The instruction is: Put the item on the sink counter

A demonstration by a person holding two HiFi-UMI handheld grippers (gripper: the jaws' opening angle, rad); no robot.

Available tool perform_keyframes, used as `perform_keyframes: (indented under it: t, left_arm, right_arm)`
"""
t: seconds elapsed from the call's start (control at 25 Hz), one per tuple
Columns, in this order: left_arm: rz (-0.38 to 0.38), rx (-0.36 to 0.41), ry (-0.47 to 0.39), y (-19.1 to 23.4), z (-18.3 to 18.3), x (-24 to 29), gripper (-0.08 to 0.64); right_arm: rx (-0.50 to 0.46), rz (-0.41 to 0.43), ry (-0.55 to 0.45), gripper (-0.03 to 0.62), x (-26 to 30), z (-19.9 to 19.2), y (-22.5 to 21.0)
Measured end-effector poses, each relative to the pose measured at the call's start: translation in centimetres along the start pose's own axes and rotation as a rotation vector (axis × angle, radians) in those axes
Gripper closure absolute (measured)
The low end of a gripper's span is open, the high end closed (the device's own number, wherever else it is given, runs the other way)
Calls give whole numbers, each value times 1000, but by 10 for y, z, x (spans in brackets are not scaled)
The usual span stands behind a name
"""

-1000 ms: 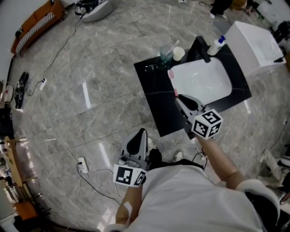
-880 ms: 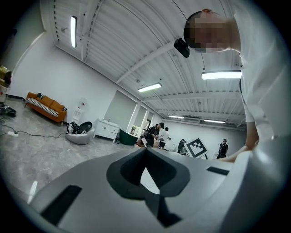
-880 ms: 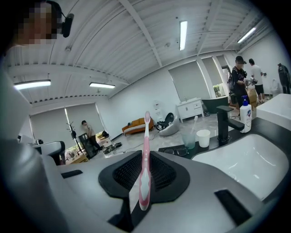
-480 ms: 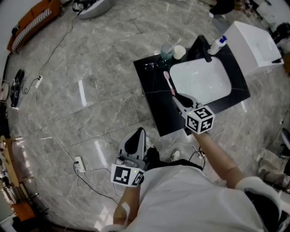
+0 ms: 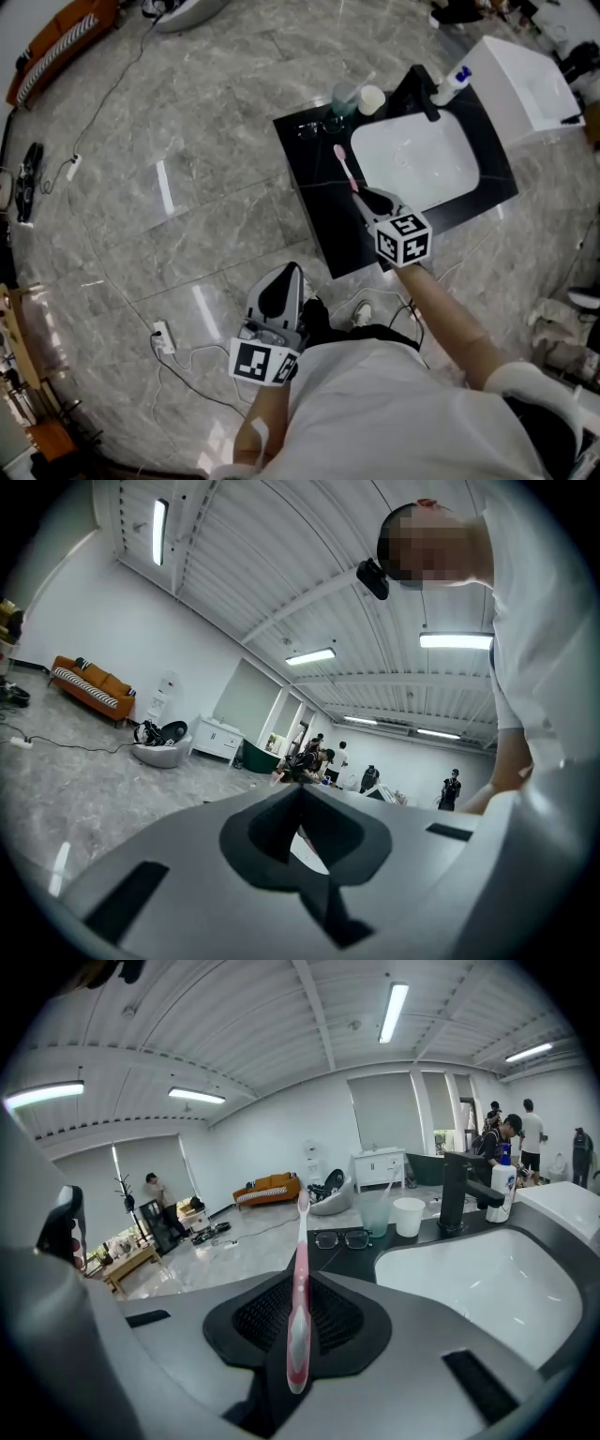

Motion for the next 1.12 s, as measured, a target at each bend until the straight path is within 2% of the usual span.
perform_keyframes:
  t: [0.8, 1.12]
  left_arm:
    - [-25, -49, 26, 19, -8, 11, 557]
    - [11, -59, 9, 33, -8, 8, 557]
  right_arm:
    - [-37, -77, 142, 517, 34, -30, -17]
    - [-61, -91, 204, 517, 45, -39, -23]
Point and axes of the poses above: the fingertips, and each gripper's own axes: x forward along the fingers, y to its left, z out of its top, the point moved 8 cm from there along -x, backward along the fingers, and after that the axes turned 4 degrees about -x, right-handed, at the moved point
